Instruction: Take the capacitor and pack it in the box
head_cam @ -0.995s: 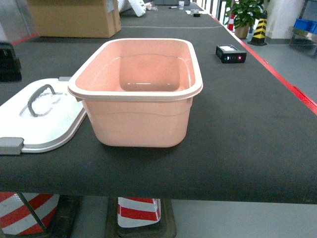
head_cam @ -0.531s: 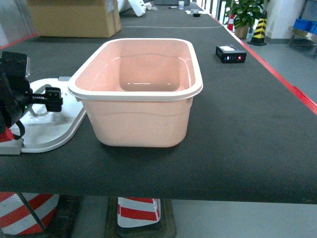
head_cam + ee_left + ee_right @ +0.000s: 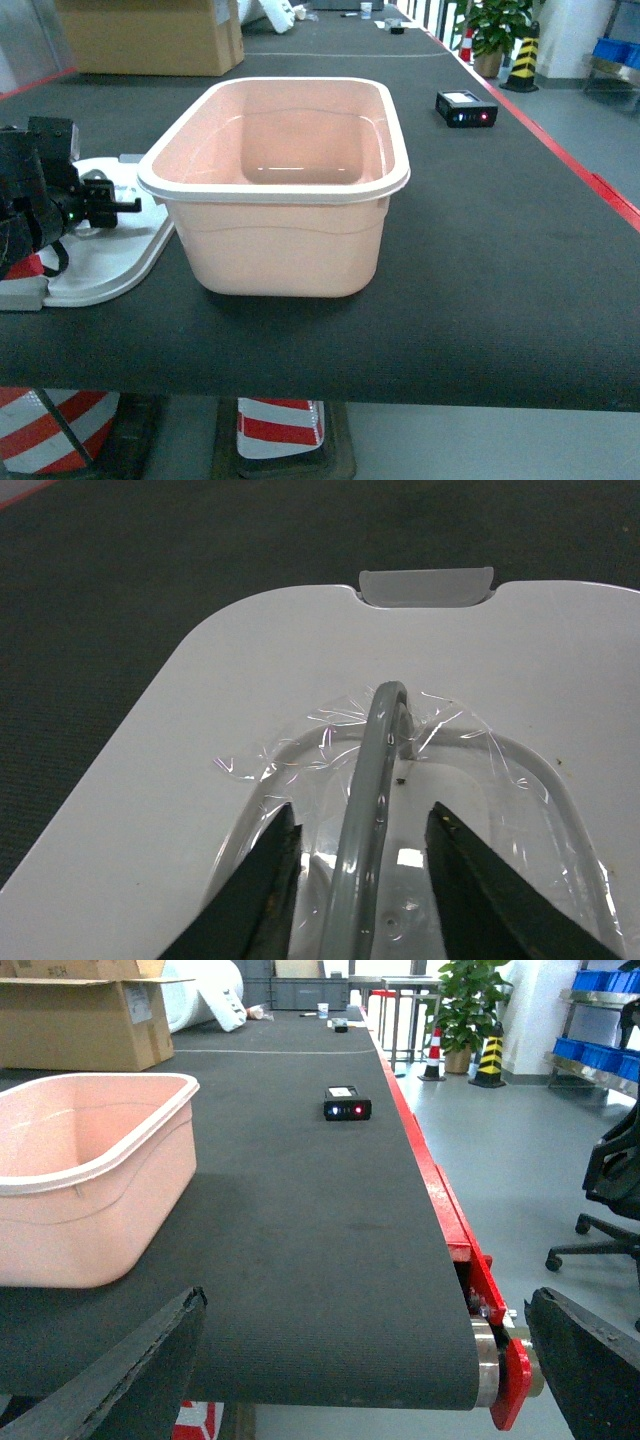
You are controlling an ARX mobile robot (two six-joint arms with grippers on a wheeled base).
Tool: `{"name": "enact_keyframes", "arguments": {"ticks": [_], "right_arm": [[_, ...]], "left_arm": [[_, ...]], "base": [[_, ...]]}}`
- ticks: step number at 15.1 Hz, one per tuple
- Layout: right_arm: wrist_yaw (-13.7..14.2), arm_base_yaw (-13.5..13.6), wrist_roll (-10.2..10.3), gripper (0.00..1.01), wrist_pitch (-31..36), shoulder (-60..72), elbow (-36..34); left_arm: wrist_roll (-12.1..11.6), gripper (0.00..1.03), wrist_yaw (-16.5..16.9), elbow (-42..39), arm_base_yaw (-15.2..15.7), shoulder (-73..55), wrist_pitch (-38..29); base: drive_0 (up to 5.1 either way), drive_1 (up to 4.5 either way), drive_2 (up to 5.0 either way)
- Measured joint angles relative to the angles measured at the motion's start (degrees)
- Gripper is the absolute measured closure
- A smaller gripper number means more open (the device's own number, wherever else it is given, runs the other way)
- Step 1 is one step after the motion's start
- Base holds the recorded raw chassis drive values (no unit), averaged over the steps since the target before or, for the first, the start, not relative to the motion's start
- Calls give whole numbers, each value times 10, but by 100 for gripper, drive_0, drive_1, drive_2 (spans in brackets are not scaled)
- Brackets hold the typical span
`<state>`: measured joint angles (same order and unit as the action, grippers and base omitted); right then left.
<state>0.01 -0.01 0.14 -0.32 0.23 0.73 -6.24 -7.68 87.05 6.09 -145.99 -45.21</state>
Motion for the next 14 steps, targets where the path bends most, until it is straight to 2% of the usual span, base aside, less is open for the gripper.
{"name": "enact_keyframes", "arguments": {"ticks": [1, 2, 6, 8, 10, 11, 12, 14], "right_arm": [[0, 0, 0, 3, 0, 0, 0], [0, 0, 0, 3, 0, 0, 0], [0, 0, 0, 3, 0, 0, 0], [0, 0, 0, 3, 0, 0, 0], [0, 0, 0, 3, 0, 0, 0], [0, 0, 0, 3, 0, 0, 0], [0, 0, 0, 3, 0, 0, 0], [0, 0, 0, 3, 0, 0, 0]], "left_arm": [[2, 81, -2, -5, 1, 0, -3], [9, 101, -11, -35, 3, 23, 0], [9, 101, -30, -73, 5, 65, 4], [0, 101, -42, -98, 13, 178, 19], [3, 101, -81, -97, 5, 287, 69], [8, 101, -97, -89, -10, 319, 92], [19, 101, -108, -73, -41, 340, 111], [33, 101, -118, -29, -144, 338, 157]], "base": [[0, 0, 0], [0, 0, 0], [0, 0, 0], [0, 0, 0], [0, 0, 0], [0, 0, 0], [0, 0, 0], [0, 0, 0]]}}
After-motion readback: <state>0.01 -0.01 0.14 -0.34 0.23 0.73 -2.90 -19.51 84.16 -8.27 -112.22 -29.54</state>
